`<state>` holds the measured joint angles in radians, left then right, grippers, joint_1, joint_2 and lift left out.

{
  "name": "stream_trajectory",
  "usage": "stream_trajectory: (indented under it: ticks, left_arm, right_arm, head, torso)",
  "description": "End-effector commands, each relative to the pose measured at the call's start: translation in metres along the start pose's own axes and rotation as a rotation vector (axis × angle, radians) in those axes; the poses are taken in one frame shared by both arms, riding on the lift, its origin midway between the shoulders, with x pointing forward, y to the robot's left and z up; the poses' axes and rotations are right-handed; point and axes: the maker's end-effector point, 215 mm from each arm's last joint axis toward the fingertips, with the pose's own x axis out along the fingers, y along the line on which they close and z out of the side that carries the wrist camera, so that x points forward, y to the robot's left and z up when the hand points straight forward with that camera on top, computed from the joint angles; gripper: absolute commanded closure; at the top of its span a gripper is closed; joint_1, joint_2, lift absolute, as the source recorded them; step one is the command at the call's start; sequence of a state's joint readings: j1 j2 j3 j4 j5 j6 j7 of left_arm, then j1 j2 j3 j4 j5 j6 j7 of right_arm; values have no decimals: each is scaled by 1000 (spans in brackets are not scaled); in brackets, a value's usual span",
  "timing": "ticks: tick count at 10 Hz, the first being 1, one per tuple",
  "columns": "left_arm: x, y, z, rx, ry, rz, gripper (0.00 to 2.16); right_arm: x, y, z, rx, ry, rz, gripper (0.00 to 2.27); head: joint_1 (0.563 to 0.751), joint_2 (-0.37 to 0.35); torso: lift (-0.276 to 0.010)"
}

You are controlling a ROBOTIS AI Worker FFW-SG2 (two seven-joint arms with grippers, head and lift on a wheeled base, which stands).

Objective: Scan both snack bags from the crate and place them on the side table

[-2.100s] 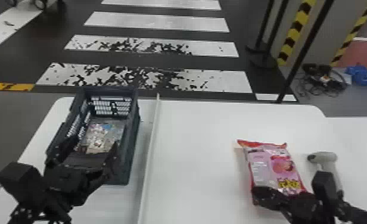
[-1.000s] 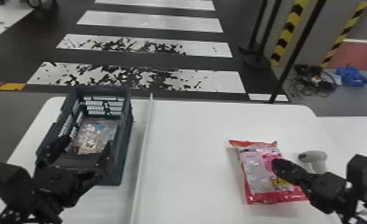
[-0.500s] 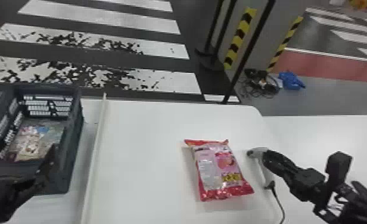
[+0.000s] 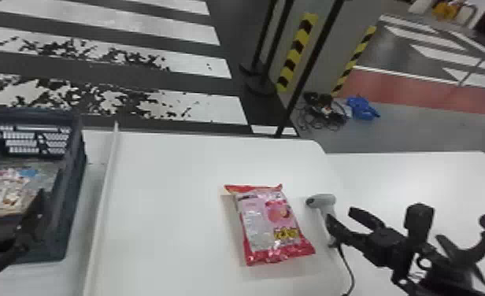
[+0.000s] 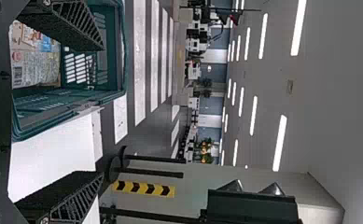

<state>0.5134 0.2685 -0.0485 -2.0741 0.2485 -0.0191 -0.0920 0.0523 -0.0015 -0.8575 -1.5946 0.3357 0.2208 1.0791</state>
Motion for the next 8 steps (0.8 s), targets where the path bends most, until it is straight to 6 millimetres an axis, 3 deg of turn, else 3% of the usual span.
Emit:
stream_trajectory:
  ticks: [1, 3, 8]
  left_arm:
    - [-1, -1, -1, -3, 2, -1, 39]
    - [0, -2, -11, -1, 25, 0, 39]
    - [-2, 0, -27, -2, 55, 14, 39]
  right_arm:
    - [9, 5, -16, 37, 28, 15, 46]
    - [21, 5, -35, 102, 57, 40, 43]
    - [47, -31, -29, 92, 91, 41, 36]
  head:
    - [695, -350]
    - [695, -350]
    - [695, -350]
  torso:
    - [-98]
    - [-98]
    - [-98]
